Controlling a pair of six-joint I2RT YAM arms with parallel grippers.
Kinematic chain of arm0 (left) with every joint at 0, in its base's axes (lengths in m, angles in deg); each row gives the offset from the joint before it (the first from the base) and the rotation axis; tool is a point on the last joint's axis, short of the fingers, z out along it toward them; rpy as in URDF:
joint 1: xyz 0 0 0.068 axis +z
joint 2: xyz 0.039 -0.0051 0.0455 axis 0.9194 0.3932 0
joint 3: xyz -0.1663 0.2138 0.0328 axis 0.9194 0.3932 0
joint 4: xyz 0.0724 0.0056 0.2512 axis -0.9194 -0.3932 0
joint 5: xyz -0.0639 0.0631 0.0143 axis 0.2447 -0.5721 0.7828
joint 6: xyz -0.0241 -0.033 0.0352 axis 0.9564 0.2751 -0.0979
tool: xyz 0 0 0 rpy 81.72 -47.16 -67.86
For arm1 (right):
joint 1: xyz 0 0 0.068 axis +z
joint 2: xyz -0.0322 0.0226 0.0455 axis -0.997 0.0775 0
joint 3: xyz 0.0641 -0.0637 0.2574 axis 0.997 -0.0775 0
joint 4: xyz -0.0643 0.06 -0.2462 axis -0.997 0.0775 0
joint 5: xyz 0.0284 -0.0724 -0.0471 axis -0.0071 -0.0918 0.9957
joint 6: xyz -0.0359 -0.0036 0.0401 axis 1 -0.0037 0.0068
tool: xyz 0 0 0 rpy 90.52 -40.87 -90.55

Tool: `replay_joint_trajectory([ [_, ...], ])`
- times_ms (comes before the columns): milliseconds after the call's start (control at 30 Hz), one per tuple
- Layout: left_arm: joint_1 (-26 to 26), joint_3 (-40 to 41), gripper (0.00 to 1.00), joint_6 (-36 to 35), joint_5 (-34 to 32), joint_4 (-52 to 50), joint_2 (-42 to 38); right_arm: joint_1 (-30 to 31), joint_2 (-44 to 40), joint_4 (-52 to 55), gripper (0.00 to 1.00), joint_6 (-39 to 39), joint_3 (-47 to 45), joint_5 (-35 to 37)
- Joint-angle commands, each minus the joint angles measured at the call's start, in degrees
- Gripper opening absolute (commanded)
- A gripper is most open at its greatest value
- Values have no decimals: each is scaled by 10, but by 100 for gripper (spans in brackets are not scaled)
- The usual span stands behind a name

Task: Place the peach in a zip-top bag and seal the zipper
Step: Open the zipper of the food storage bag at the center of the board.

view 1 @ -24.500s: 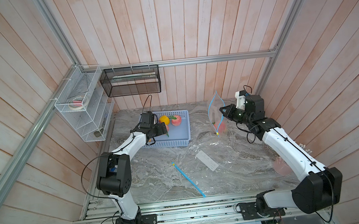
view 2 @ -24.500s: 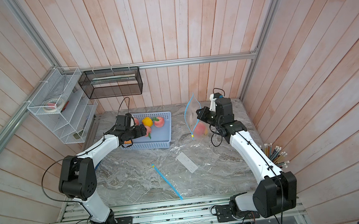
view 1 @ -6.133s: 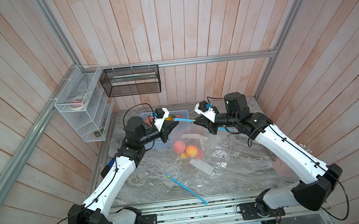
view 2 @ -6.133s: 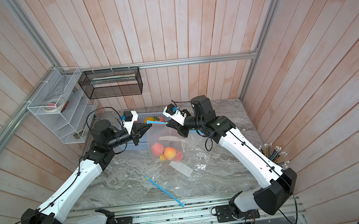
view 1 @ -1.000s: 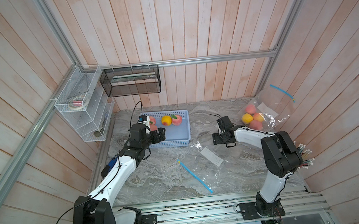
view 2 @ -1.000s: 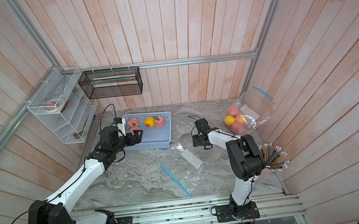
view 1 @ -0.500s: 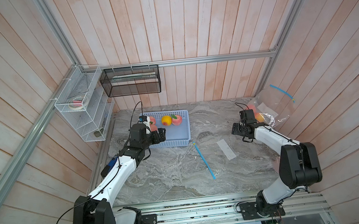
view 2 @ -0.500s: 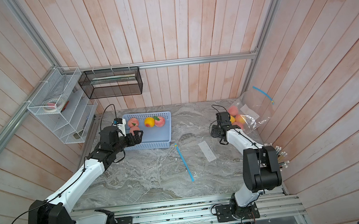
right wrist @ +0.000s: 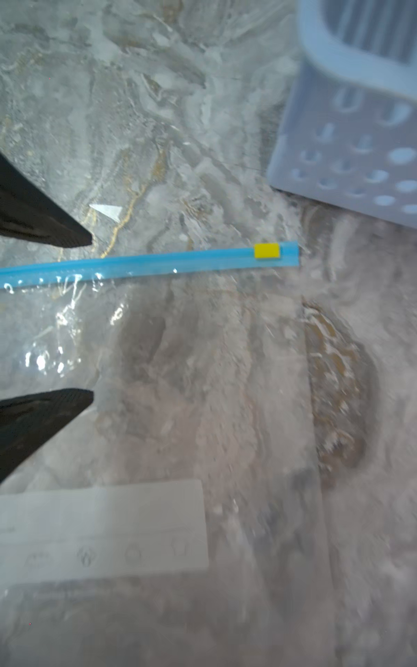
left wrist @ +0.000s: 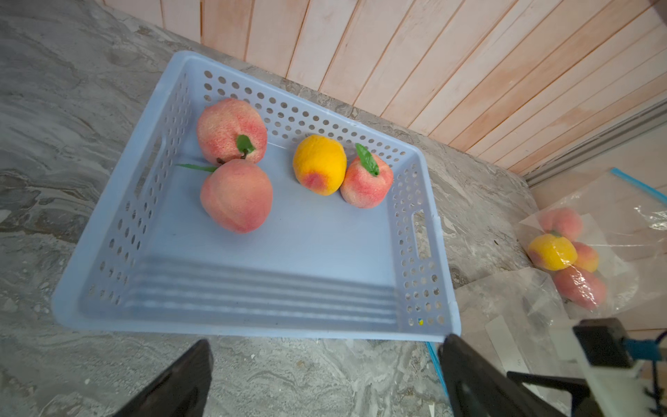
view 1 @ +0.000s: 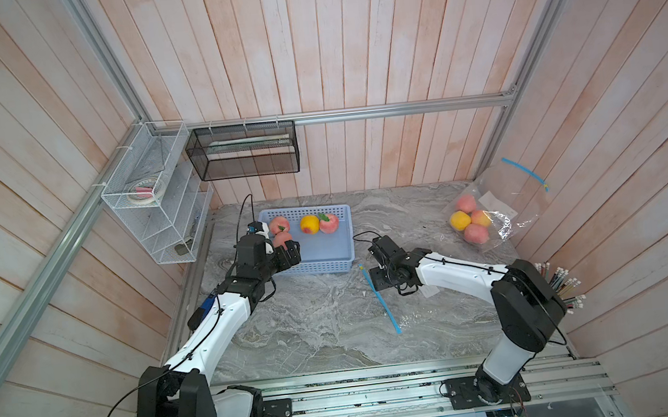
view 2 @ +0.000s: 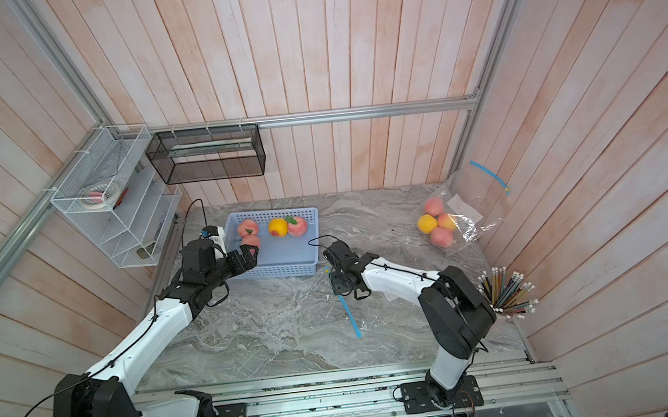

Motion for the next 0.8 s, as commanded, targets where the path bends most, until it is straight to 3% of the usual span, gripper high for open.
replay_joint_trajectory([
  [0,7,11,100,12,-1,15,-18,8,20,17,61,-11,14,-28],
  [333,10,15,100,9,6,20,-24,10,50,16,49,1,8,-43],
  [633,10,14,100,7,9,23,-23,9,63,22,30,2,9,-47],
  [767,10,14,100,7,11,25,-23,6,64,17,17,2,6,-56],
])
